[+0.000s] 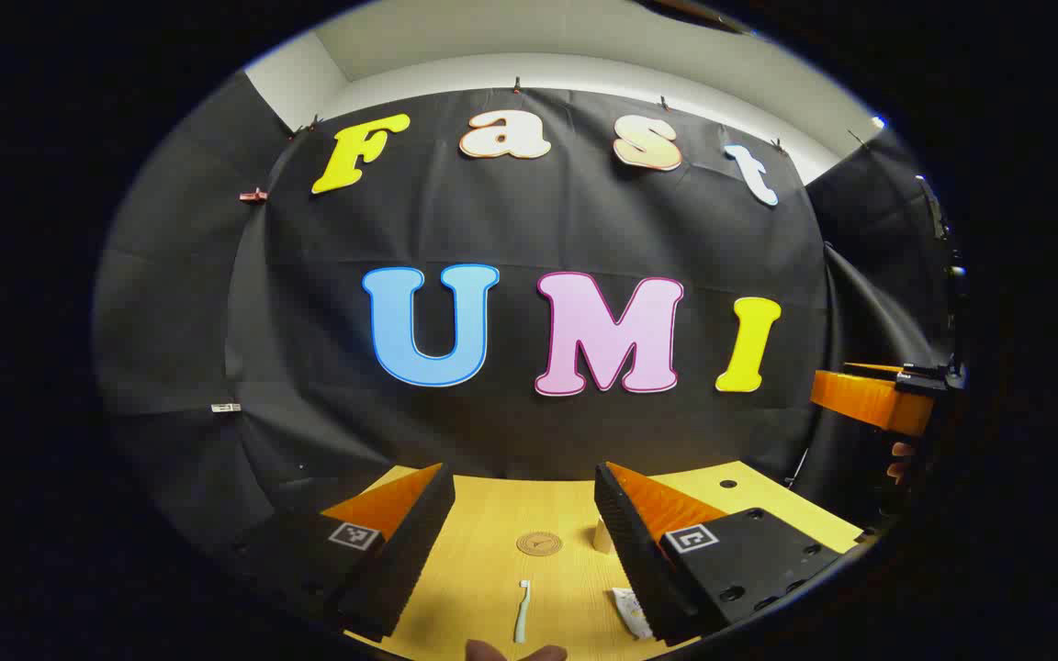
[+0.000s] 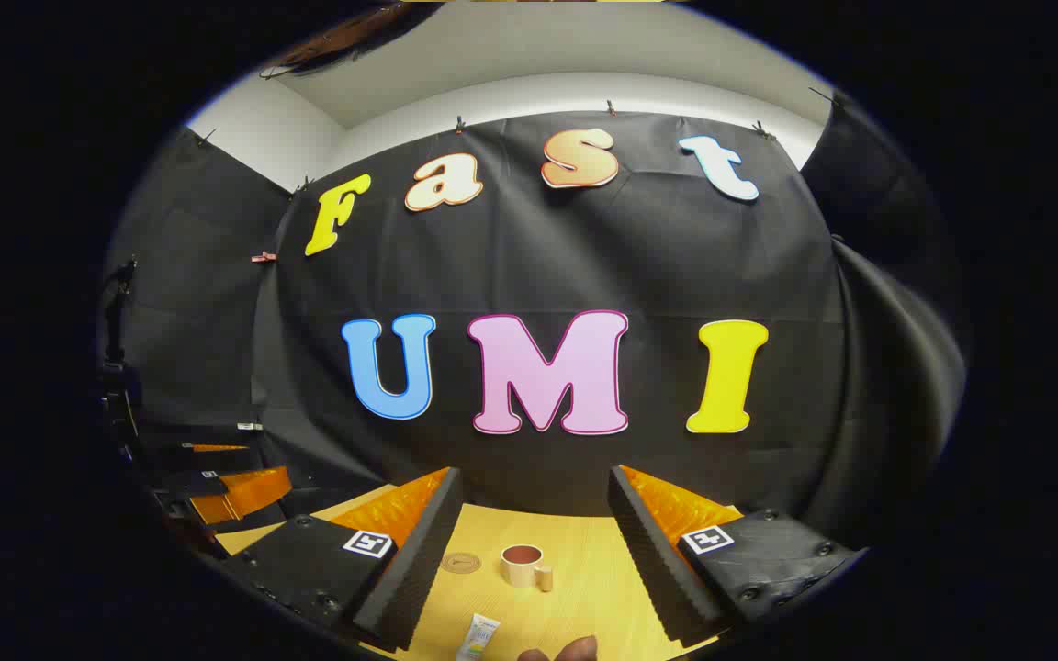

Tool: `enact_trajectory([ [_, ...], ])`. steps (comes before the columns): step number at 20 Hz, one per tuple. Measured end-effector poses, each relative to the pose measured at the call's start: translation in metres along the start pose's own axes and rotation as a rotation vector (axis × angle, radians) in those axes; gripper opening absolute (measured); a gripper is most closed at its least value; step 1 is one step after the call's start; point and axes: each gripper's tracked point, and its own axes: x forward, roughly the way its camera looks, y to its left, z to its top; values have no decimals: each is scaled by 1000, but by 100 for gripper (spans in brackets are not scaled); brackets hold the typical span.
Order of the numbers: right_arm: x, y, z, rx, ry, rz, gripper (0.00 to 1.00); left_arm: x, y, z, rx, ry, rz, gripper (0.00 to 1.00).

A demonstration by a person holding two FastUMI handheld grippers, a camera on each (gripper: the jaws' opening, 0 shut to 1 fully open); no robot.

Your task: Put the toothbrush and toothpaste on the desktop into the cup, then pick up the cup and place it on the coaster on the desktop.

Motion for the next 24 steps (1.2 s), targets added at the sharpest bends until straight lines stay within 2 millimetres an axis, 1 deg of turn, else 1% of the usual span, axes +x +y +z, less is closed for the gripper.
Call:
enact_trajectory([
  [2, 4, 1, -7, 7, 17, 3, 98, 3, 0, -3, 5, 11, -5, 97],
  [13, 17, 5, -19, -3, 45, 12, 97, 15, -5, -6, 7, 22, -28, 97],
  [15, 21, 5, -26, -8, 63, 12, 97, 17, -5, -8, 3, 27, -30, 97],
  [19, 29, 7, -58, -10, 172, 12, 97, 20, 4, -17, -6, 48, -13, 97],
  [20, 30, 8, -69, -15, 206, 16, 97, 21, 7, -22, -9, 56, -9, 97],
  [22, 34, 14, -101, -17, 303, 41, 98, 20, 11, -30, -9, 77, 0, 97],
  [24, 36, 24, -142, 4, 434, 76, 98, 21, 14, -38, -6, 97, 7, 97],
])
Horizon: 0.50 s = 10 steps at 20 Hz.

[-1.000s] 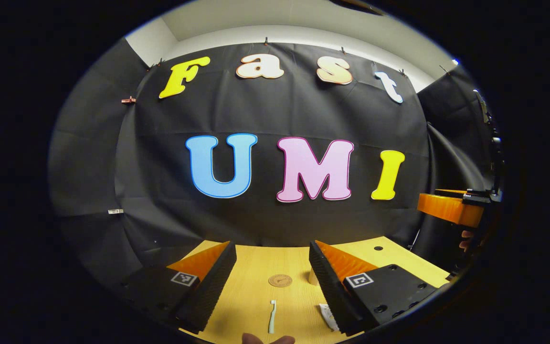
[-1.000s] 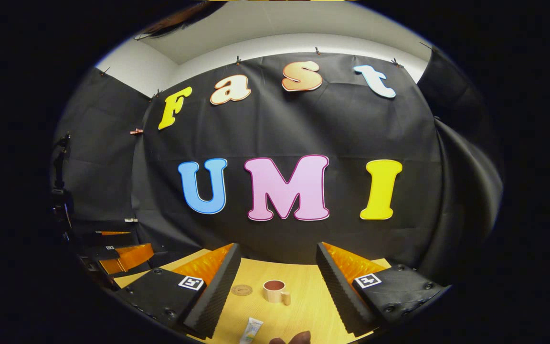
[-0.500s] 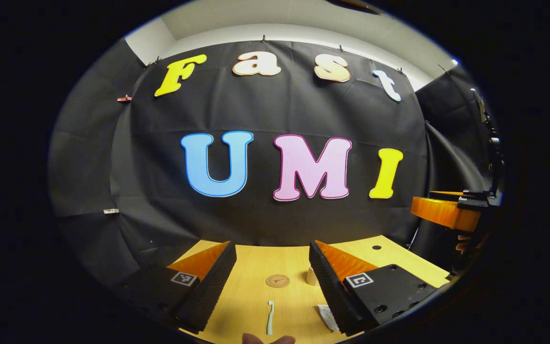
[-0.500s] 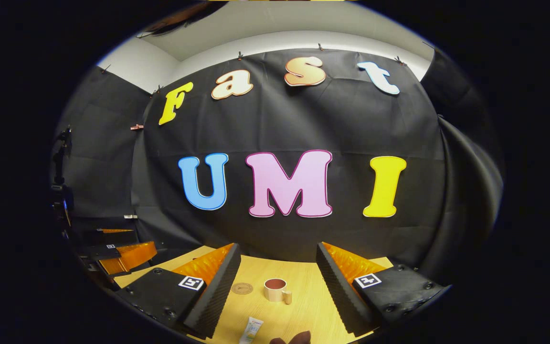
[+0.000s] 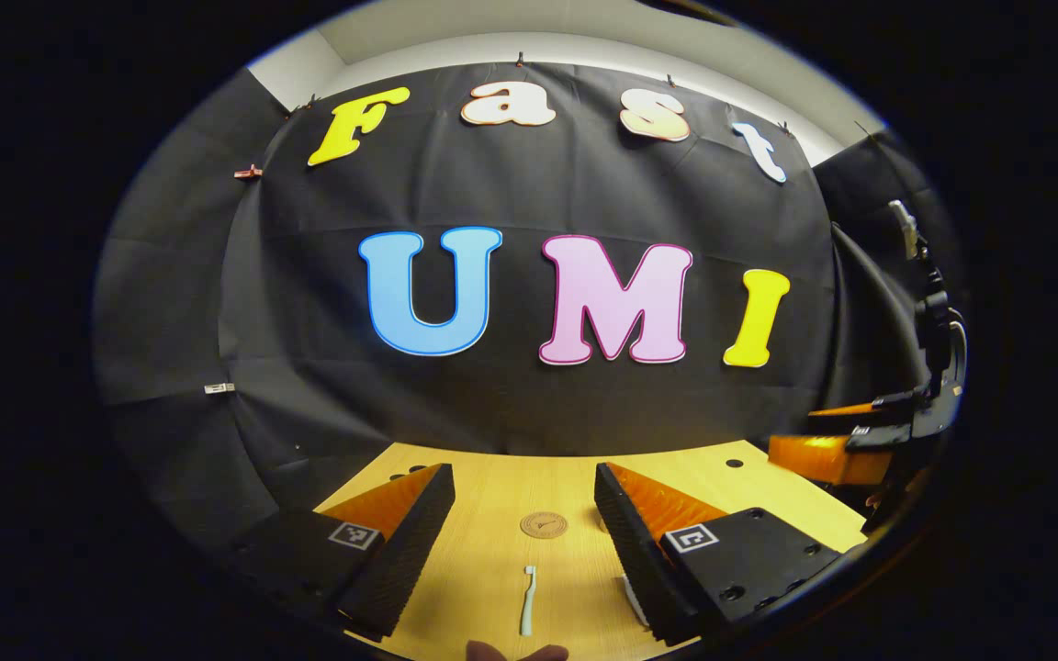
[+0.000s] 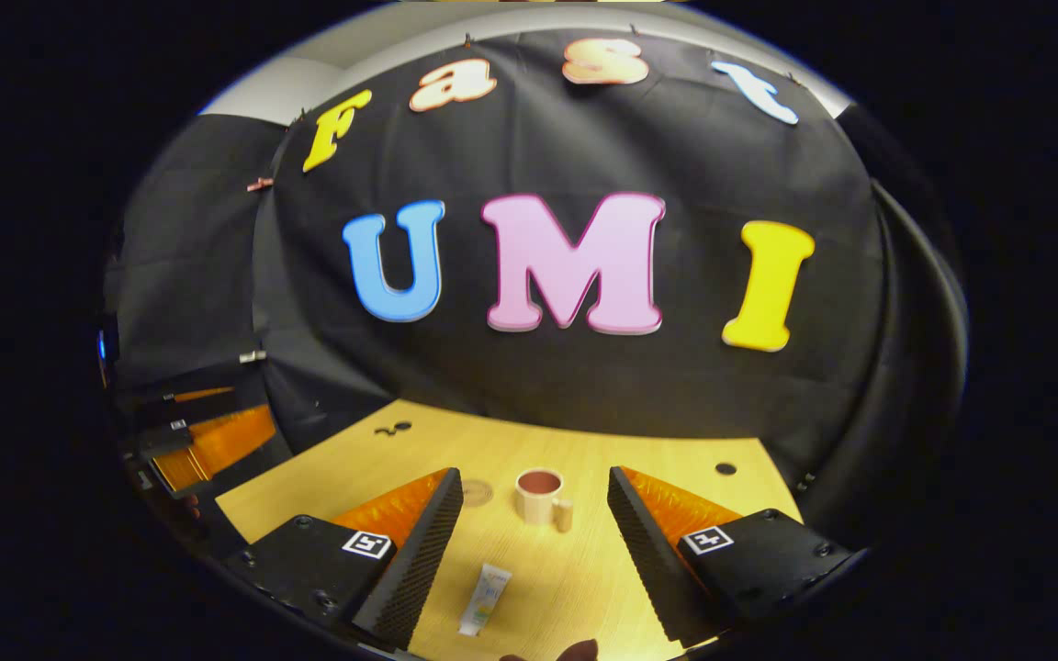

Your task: Put the toothbrush and toothpaste on the desktop into the cup, then pick up the cup and place it on the coaster on the desktop.

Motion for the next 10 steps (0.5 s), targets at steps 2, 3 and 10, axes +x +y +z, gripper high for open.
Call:
enact_trajectory([
  [2, 19, 9, -46, 54, 159, 40, 98, 1, 3, -8, 0, 18, 8, 97],
  [3, 29, 14, -72, 91, 246, 53, 98, 2, 4, -12, -2, 29, 14, 97],
  [10, 65, 24, -192, 175, 614, 73, 96, 8, 14, -37, -11, 87, 64, 97],
])
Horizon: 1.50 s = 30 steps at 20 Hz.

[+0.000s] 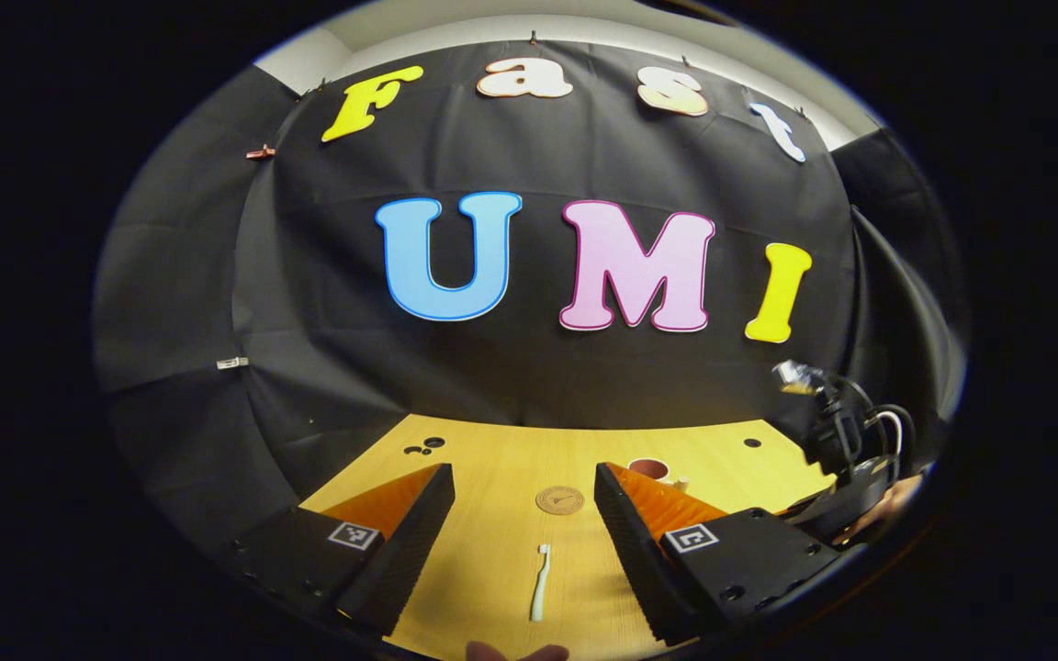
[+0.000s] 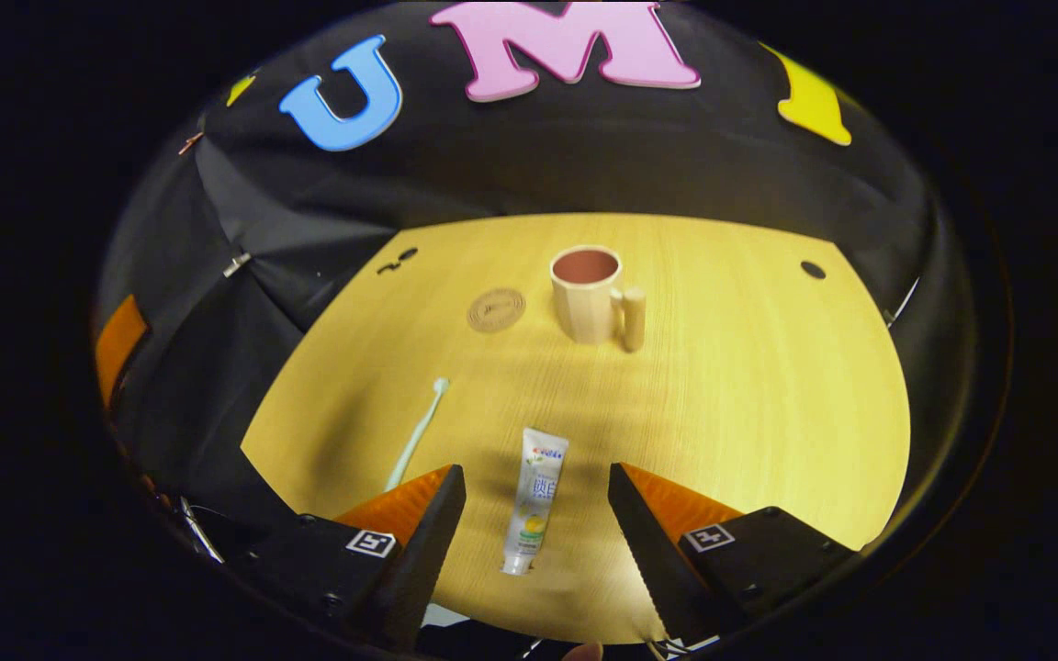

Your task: Put the toothbrush and toothpaste on the desktop into the cup, then pick up the cup and place it on the coaster on the desktop.

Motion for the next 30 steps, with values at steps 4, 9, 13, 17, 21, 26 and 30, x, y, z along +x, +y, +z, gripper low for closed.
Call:
enact_trajectory([
  [4, 45, -2, -23, 46, 124, -4, 96, 4, 4, -15, -4, 38, 34, 97],
  [9, 80, -6, -36, 64, 222, -25, 93, 9, 13, -33, -22, 78, 69, 97],
  [13, 93, -3, -46, 79, 281, -17, 84, 16, 20, -40, -32, 97, 90, 97],
  [17, 98, -4, -48, 103, 308, -21, 67, 22, 22, -45, -45, 110, 92, 97],
  [21, 98, 2, -56, 102, 342, -10, 30, 29, 18, -57, -46, 142, 71, 97],
  [26, 94, 9, -50, 96, 273, 49, 17, 43, 9, -79, -49, 213, 33, 95],
  [30, 72, 2, -34, 137, 193, 88, 17, 65, 4, -108, -17, 304, 20, 95],
])
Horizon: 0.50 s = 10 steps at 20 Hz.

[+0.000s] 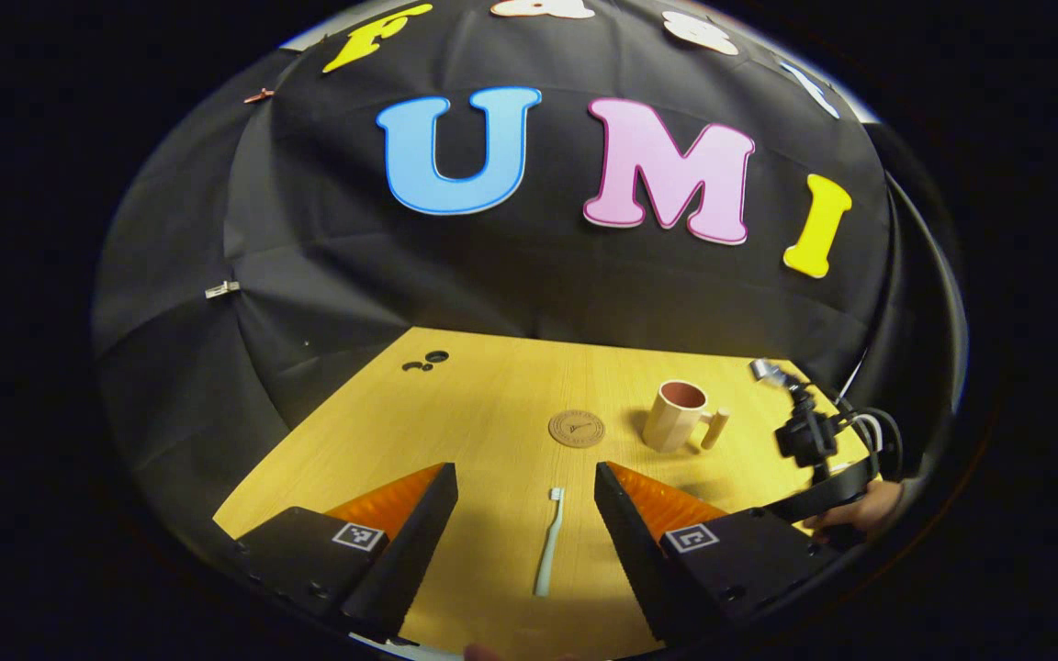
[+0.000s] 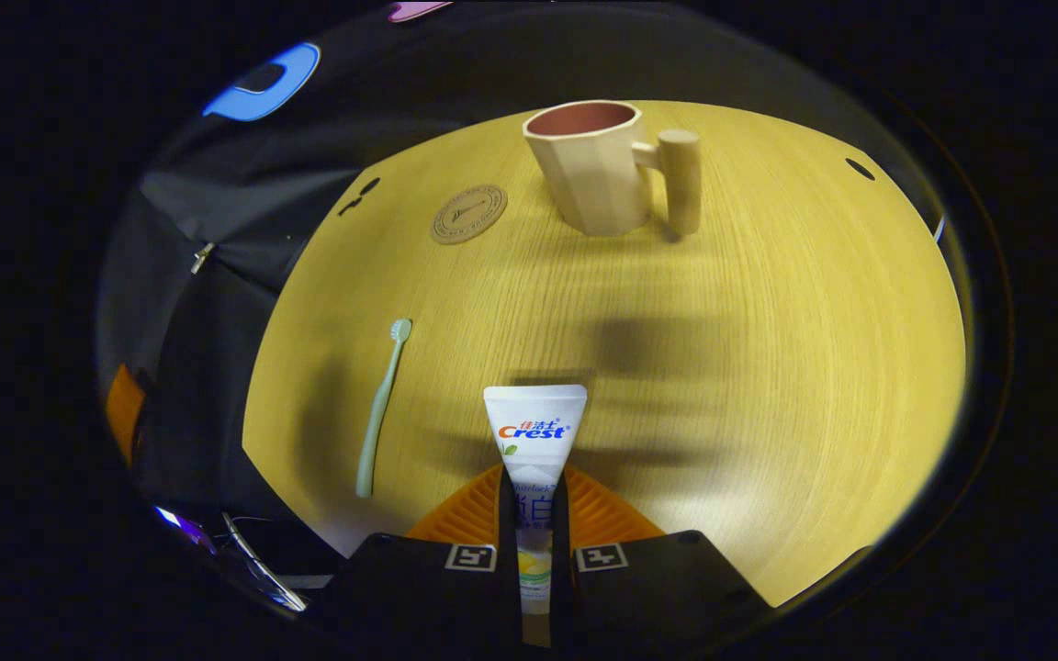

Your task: Put the toothbrush and toothpaste on the desktop into the cup, then pick up the cup and place it on the coaster on the desktop.

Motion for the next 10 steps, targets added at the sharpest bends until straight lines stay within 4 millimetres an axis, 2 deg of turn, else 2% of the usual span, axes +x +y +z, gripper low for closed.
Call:
enact_trajectory([
  [2, -14, -4, 5, -1, -36, 21, 16, 19, -3, -15, 26, 58, -11, 95],
  [5, -33, -7, 6, 24, -58, 58, 16, 49, -14, -51, 22, 201, -61, 95],
  [6, -35, -9, 8, 26, -68, 64, 16, 57, -15, -65, 10, 249, -72, 95],
  [10, -46, -20, 13, 21, -100, 70, 16, 84, -17, -95, 6, 366, -85, 91],
])
